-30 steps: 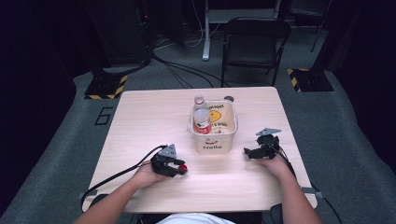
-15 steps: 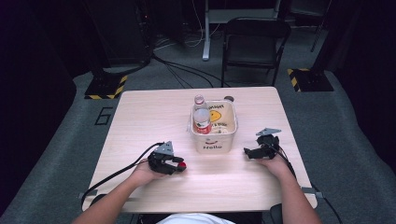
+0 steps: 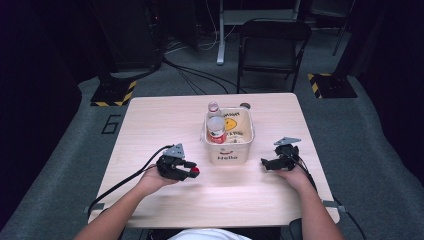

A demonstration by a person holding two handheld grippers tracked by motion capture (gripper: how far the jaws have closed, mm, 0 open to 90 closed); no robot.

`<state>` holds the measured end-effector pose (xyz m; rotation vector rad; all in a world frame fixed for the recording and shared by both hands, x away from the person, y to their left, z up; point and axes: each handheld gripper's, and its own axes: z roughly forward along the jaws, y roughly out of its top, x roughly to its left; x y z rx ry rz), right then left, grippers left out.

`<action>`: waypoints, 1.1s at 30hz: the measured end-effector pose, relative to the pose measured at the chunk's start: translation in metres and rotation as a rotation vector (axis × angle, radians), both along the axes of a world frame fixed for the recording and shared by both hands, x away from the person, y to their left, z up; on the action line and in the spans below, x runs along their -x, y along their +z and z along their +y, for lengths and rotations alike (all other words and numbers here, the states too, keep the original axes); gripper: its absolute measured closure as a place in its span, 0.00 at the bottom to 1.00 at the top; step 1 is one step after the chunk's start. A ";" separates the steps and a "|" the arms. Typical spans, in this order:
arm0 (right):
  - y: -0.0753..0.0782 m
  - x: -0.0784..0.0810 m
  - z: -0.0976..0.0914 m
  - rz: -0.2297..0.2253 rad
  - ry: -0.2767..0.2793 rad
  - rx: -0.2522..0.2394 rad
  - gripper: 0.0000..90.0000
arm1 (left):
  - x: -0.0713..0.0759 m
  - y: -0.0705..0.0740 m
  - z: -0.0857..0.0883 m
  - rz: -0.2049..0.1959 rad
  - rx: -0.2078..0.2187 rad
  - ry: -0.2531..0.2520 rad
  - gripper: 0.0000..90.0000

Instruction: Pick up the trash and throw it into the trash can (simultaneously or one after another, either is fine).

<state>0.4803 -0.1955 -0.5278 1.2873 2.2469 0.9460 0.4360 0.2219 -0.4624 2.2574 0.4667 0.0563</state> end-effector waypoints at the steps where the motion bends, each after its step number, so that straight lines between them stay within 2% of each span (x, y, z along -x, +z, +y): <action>1: 0.000 0.000 0.000 0.000 0.001 -0.001 0.00 | -0.001 0.001 0.000 -0.001 0.008 0.001 0.65; 5: 0.000 0.000 0.000 0.000 0.000 0.000 0.00 | -0.002 0.007 -0.003 -0.007 -0.004 0.008 0.65; 8: 0.000 0.000 0.000 0.000 0.000 0.000 0.00 | -0.003 0.016 -0.005 -0.012 0.010 0.006 0.65; 10: 0.000 0.000 0.000 0.000 0.000 0.000 0.00 | -0.003 0.021 -0.007 -0.022 -0.005 0.008 0.65; 17: 0.000 0.000 0.000 0.000 0.001 0.000 0.00 | -0.004 0.036 -0.013 -0.041 0.002 0.005 0.65; 19: 0.000 0.000 0.000 0.000 0.000 0.000 0.00 | -0.005 0.042 -0.015 -0.039 0.023 0.010 0.65; 22: 0.000 0.000 0.000 0.000 0.000 0.000 0.00 | -0.006 0.047 -0.018 -0.048 0.010 0.005 0.65; 33: 0.000 0.000 0.000 0.000 0.000 0.000 0.00 | -0.010 0.065 -0.027 -0.060 0.023 0.003 0.65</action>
